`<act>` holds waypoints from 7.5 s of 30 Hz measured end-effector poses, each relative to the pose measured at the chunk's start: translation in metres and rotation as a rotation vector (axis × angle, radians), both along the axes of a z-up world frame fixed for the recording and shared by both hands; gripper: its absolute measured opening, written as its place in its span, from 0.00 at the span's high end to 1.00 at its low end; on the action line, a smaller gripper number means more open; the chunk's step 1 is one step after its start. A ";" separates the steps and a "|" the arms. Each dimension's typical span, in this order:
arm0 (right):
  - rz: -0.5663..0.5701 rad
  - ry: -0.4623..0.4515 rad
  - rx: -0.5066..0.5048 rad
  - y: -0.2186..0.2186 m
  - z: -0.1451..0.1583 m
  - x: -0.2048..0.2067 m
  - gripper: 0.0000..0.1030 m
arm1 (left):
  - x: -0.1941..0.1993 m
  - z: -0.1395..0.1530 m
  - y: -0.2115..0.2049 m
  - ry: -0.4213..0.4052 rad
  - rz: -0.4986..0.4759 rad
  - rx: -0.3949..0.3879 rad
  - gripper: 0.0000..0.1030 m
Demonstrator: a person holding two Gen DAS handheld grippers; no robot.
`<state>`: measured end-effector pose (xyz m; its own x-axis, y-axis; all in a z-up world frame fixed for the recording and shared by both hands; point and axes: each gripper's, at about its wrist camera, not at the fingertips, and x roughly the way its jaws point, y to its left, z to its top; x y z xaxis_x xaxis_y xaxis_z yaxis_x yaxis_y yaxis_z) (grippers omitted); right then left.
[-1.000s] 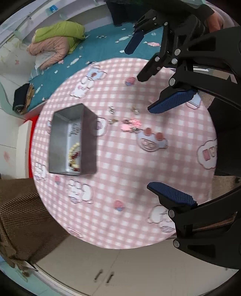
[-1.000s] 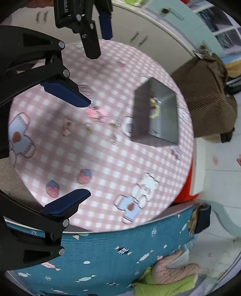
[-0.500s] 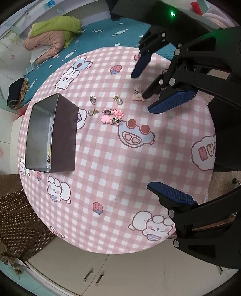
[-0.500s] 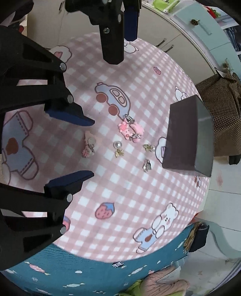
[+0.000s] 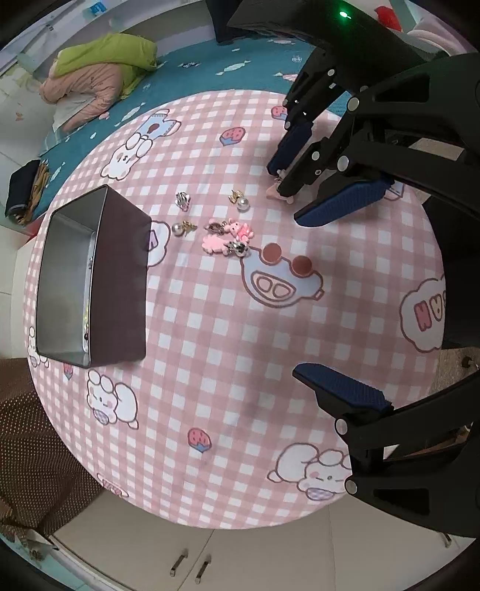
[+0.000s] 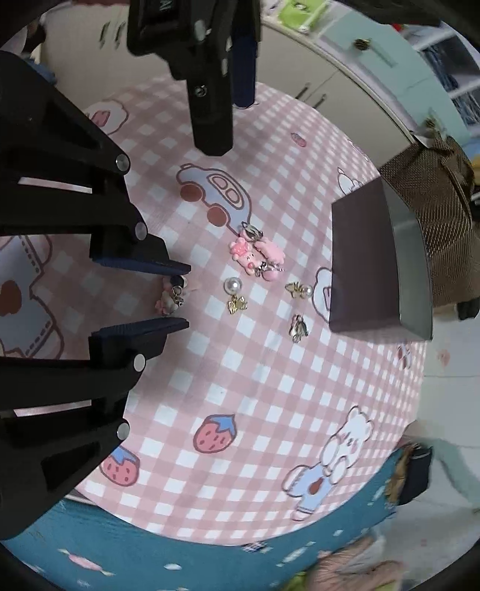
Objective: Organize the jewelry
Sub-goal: 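Grasp a pink charm with the left gripper while the right gripper grasps a small silver charm, then carry both charms into the grey tray and open both grippers, then withdraw both grippers from the tray back over the remaining charms, then grasp a pink bunny charm with the left gripper while the right gripper grasps a small charm, then carry both charms into the grey tray and open both grippers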
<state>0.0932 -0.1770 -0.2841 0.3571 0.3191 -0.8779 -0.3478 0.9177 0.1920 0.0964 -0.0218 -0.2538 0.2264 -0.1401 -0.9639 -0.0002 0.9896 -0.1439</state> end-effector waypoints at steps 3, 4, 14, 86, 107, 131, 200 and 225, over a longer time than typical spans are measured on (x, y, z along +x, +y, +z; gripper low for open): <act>-0.005 -0.005 -0.016 -0.002 0.004 0.002 0.92 | 0.007 -0.001 -0.003 -0.003 -0.016 -0.007 0.25; -0.010 -0.011 -0.020 -0.003 0.006 0.002 0.92 | 0.011 -0.002 -0.005 -0.003 -0.024 -0.005 0.26; -0.103 -0.020 -0.015 -0.024 0.021 0.010 0.92 | 0.048 -0.025 -0.018 0.013 -0.077 0.013 0.37; -0.062 -0.079 0.012 0.044 0.071 0.137 0.90 | 0.167 0.022 0.019 -0.069 -0.125 -0.143 0.92; -0.242 -0.099 -0.030 -0.002 0.085 0.137 0.38 | 0.164 0.029 0.024 -0.092 -0.100 -0.069 0.54; -0.296 -0.049 -0.079 -0.049 0.070 0.075 0.16 | 0.078 0.034 -0.015 -0.078 -0.196 -0.075 0.44; -0.025 0.061 -0.016 0.026 0.015 0.058 0.91 | 0.075 -0.006 0.013 -0.022 -0.160 -0.203 0.88; -0.057 -0.148 0.063 0.040 0.098 0.113 0.91 | 0.130 0.066 0.027 -0.190 -0.145 -0.210 0.88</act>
<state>0.2065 -0.1368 -0.1859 0.4999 0.3469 -0.7936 -0.3239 0.9247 0.2001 0.2264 0.0055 -0.1877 0.3627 -0.3757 -0.8528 0.1851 0.9259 -0.3292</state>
